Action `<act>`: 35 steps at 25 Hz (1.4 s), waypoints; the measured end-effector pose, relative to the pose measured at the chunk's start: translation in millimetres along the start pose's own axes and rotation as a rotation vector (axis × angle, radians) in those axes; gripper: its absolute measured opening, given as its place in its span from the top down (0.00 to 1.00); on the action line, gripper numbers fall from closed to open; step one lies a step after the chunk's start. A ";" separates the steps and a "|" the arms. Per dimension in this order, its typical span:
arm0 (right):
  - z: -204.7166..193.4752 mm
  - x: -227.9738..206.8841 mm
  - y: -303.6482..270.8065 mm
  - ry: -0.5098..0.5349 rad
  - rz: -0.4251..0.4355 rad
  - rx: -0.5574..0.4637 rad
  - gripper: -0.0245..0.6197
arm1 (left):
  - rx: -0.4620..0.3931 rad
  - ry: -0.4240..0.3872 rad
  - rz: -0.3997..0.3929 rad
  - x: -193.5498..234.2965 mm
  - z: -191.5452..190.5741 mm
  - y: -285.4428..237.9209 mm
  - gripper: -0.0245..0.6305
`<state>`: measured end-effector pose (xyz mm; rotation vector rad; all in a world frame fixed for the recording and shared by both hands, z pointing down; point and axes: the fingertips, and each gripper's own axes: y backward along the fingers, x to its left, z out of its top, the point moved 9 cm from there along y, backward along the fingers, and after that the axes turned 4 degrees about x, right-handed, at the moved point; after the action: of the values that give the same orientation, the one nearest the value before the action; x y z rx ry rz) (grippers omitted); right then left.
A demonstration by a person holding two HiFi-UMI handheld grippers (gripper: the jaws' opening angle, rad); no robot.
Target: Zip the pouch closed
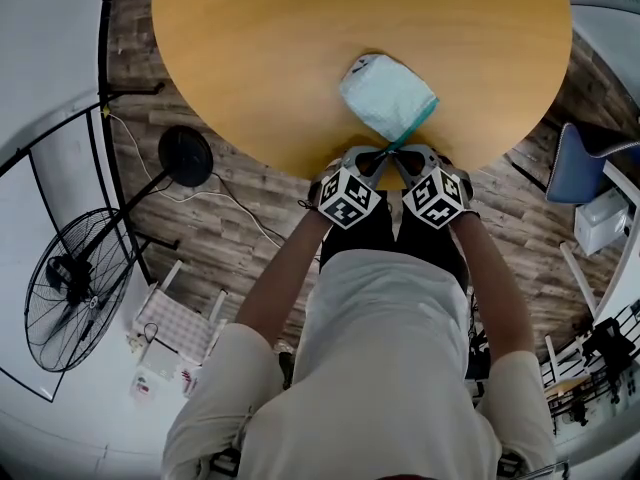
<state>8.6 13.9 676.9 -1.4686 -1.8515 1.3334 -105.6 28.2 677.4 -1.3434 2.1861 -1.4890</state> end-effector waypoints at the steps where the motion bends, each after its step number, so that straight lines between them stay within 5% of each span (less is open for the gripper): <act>1: 0.3 1.6 0.4 0.006 -0.001 -0.002 0.95 | -0.002 0.008 -0.003 0.5 0.5 0.6 0.91; 13: 9.0 -8.8 29.5 -0.113 0.085 -0.102 0.96 | -0.051 0.104 -0.102 4.7 16.5 34.4 0.92; 35: 23.0 -41.0 73.2 -0.163 0.027 -0.137 0.96 | -0.065 0.138 0.000 35.0 19.6 114.9 0.92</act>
<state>41.5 -34.4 612.5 -1.4966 -2.0697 1.4006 -180.5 -0.1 585.8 -1.2951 2.3379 -1.5671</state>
